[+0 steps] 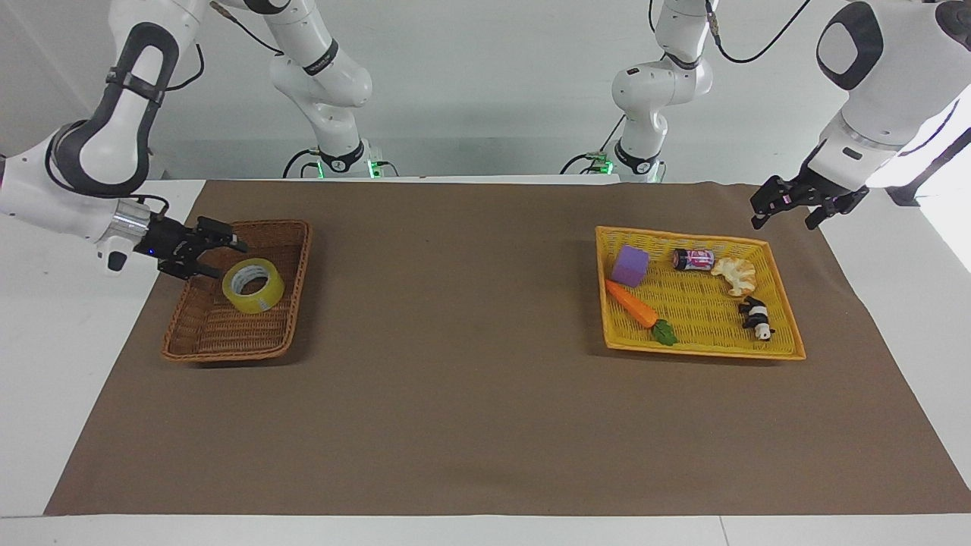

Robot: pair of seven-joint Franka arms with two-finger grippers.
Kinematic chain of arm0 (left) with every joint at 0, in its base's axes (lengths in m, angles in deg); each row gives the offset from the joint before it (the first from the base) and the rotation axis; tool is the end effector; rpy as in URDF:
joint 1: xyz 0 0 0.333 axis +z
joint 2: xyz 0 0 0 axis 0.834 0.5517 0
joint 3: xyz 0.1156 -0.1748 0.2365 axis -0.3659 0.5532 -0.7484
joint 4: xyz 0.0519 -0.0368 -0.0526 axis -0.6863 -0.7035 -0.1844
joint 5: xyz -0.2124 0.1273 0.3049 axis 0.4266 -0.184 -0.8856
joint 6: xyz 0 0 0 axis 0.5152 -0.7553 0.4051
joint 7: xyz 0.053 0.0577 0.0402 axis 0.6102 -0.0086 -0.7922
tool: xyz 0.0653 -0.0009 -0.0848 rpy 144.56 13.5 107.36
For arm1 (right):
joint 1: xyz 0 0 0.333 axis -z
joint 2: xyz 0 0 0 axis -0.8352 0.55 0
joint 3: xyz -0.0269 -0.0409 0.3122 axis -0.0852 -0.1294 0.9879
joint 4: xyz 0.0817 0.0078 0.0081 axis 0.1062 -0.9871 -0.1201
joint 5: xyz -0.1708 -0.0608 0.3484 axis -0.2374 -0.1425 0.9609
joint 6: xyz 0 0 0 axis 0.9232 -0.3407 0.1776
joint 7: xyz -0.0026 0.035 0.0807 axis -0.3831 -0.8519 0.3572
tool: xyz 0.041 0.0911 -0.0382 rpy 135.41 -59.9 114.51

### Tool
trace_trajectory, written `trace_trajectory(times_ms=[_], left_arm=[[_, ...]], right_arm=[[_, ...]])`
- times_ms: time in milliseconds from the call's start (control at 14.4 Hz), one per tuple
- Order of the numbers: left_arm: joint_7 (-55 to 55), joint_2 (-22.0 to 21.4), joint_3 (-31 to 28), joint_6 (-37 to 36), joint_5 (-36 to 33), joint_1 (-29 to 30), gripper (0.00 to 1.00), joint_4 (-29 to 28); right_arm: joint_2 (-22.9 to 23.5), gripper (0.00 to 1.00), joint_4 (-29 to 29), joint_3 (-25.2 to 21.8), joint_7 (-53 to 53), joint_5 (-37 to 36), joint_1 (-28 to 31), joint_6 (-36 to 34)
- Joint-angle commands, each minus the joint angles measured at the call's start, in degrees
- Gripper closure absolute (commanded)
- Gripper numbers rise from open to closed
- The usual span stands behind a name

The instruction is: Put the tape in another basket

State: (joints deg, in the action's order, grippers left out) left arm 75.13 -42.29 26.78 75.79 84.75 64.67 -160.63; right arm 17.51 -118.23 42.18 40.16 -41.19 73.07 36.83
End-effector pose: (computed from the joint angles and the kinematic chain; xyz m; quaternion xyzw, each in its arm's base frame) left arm 0.5500 -0.0257 0.5963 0.9981 -0.0581 -0.0212 0.0049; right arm 0.5131 -0.1911 0.4002 -0.9451 -0.1609 0.0449 0.2808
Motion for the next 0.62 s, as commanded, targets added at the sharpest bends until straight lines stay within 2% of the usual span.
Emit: trace_trajectory(times_ms=[0, 277, 554], left_arm=[[-0.53, -0.49, 0.00, -0.81, -0.40, 0.11, 0.01, -0.23], [-0.53, -0.49, 0.00, -0.81, -0.40, 0.19, 0.01, -0.23], [-0.53, -0.49, 0.00, -0.81, -0.40, 0.19, 0.01, -0.23]], right_arm=[[-3.14, 0.00, 0.95, 0.21, -4.91, -3.67, -4.03, 0.70], [-7.18, 0.00, 3.07, 0.30, -17.81, -11.04, -11.50, 0.52], [-11.49, 0.00, 4.64, 0.30, -33.20, -17.81, -15.46, 0.26]])
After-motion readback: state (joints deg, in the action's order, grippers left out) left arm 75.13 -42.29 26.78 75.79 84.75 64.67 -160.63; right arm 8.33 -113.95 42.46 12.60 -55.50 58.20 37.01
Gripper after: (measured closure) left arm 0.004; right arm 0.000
